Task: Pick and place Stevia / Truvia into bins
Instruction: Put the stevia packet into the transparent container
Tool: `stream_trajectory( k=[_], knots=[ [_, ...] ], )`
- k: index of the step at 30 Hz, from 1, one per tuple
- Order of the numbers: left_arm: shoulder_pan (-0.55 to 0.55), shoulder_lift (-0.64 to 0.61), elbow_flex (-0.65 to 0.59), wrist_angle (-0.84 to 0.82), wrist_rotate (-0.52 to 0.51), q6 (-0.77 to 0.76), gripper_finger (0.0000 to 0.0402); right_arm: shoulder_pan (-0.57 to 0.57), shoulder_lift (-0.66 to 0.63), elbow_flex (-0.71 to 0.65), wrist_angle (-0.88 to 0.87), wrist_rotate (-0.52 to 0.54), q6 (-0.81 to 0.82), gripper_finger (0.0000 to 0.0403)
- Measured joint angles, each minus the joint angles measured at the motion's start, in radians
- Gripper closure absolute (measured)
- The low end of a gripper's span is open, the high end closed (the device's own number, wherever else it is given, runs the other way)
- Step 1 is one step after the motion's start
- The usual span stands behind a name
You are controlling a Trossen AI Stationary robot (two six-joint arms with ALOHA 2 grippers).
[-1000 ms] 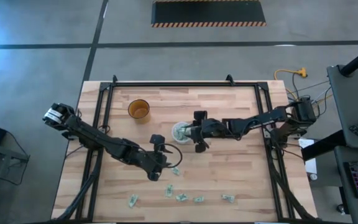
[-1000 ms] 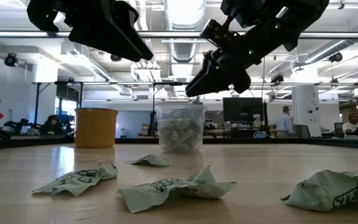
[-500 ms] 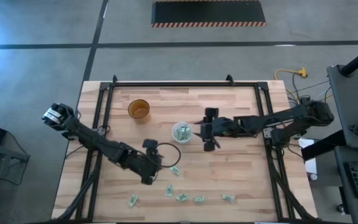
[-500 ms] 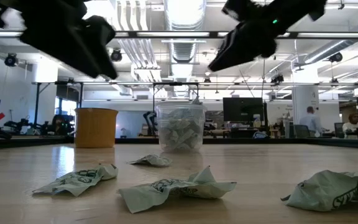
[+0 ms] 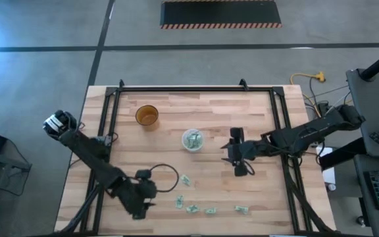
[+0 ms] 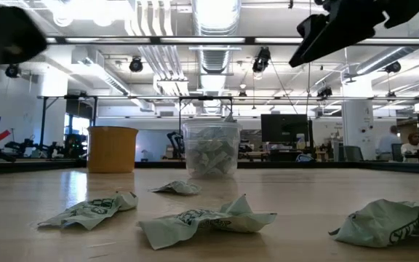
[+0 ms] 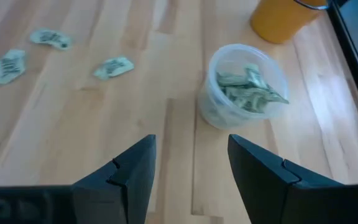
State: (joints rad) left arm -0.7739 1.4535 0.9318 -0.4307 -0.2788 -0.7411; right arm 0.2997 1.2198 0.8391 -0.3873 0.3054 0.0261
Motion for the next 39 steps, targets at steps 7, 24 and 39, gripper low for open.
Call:
stream_trajectory(
  k=[7,24,39],
  knots=[
    [-0.094,0.047,0.001,0.000,-0.011,-0.265,0.0194,0.030,0.000,-0.002,0.001,0.001,0.001,0.0211],
    [-0.107,0.208,0.013,-0.005,0.244,-0.665,0.0194,0.030,0.001,-0.009,-0.001,0.001,0.027,0.0211],
    [-0.105,0.225,0.105,-0.218,0.257,-0.721,0.0194,0.030,0.001,-0.009,0.000,0.001,0.027,0.0211]
  ],
)
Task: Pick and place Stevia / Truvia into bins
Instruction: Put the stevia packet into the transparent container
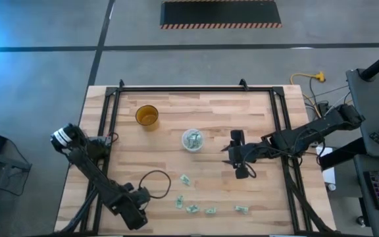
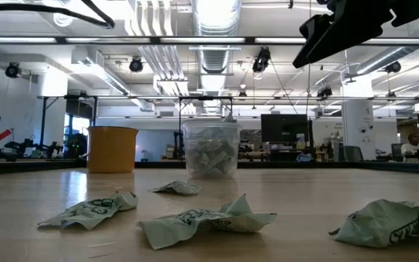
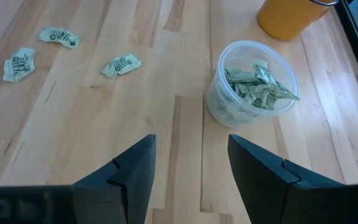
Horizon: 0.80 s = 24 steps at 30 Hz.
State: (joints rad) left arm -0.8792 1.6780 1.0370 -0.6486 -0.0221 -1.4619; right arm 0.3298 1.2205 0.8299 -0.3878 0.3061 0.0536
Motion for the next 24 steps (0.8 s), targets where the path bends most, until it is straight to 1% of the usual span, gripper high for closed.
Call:
stream_trajectory(
  k=[4,8,11,19,24],
  knots=[
    [0.000,0.043,0.034,-0.053,0.034,-0.049,0.0194,0.000,0.000,-0.002,0.000,0.000,0.011,0.0211],
    [0.008,0.097,0.052,-0.085,0.094,-0.060,0.0194,0.000,0.000,-0.006,-0.001,0.000,0.019,0.0211],
    [0.017,0.111,0.064,-0.092,0.111,-0.056,0.0194,0.000,0.000,-0.012,0.001,0.000,0.019,0.0211],
    [0.022,0.113,0.071,-0.122,0.107,-0.046,0.0196,0.000,0.000,-0.017,0.002,0.000,0.019,0.0211],
    [0.023,0.113,0.070,-0.129,0.101,-0.021,0.0222,0.000,0.000,-0.017,0.002,0.000,0.019,0.0211]
  ],
)
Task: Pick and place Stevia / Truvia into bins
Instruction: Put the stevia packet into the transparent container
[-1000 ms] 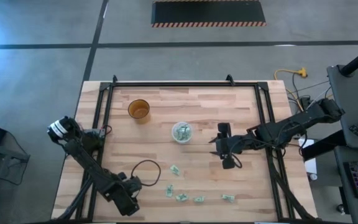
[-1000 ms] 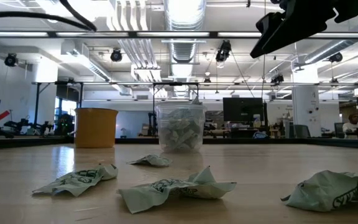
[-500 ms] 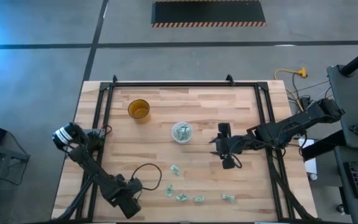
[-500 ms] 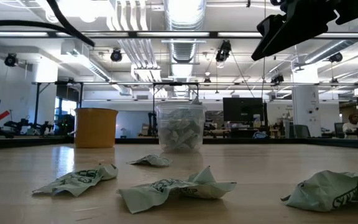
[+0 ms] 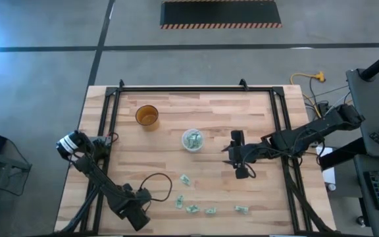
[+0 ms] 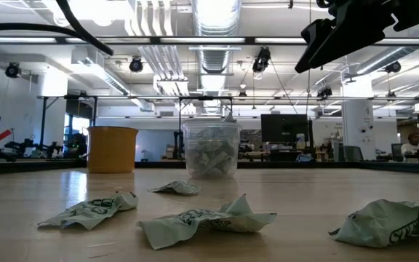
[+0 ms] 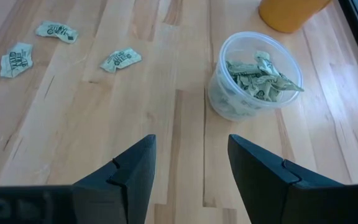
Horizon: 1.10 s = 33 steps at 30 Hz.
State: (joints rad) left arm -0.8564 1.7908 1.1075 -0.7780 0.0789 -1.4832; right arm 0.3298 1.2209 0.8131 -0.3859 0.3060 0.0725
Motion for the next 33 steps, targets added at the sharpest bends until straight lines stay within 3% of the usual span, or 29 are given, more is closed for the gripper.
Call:
stream_trajectory(
  k=[10,18,26,33],
  knots=[
    [0.004,0.000,-0.001,-0.005,-0.004,0.034,0.0296,0.000,0.000,0.000,0.000,0.000,0.004,0.0211],
    [0.006,-0.002,-0.001,-0.003,-0.021,0.102,0.0327,0.000,0.000,-0.002,0.002,0.000,0.006,0.0211],
    [0.010,-0.004,0.019,0.001,-0.113,0.243,0.0339,0.000,0.000,-0.005,0.002,0.000,0.006,0.0211],
    [0.044,-0.006,0.029,-0.001,-0.247,0.462,0.0339,0.000,0.000,-0.005,0.002,0.000,0.006,0.0211]
  ],
)
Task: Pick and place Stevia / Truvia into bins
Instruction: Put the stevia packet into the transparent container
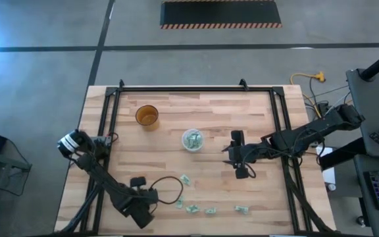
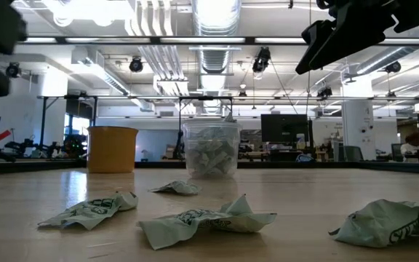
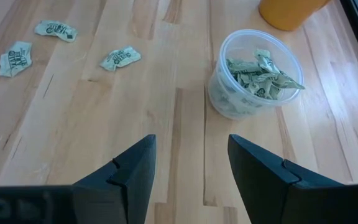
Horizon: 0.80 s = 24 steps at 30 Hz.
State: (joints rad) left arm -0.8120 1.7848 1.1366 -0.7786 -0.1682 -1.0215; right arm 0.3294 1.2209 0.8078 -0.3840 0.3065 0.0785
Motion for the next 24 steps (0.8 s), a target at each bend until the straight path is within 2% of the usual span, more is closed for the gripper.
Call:
stream_trajectory(
  k=[6,10,18,20,24],
  knots=[
    [0.067,-0.003,0.000,0.000,-0.194,0.265,0.0339,0.000,0.000,0.000,0.000,0.000,-0.003,0.0211],
    [0.134,-0.013,0.000,0.001,-0.377,0.435,0.0339,0.000,0.000,0.000,0.000,0.000,-0.003,0.0211],
    [0.285,-0.084,0.000,0.047,-0.726,0.679,0.0339,0.000,0.000,0.000,0.000,0.000,-0.003,0.0211],
    [0.323,-0.109,0.000,0.094,-0.765,0.746,0.0339,0.000,0.000,-0.001,0.000,0.000,-0.003,0.0211],
    [0.411,-0.159,0.000,0.263,-0.768,0.886,0.0339,0.000,0.000,-0.004,0.000,0.001,-0.003,0.0211]
  ],
)
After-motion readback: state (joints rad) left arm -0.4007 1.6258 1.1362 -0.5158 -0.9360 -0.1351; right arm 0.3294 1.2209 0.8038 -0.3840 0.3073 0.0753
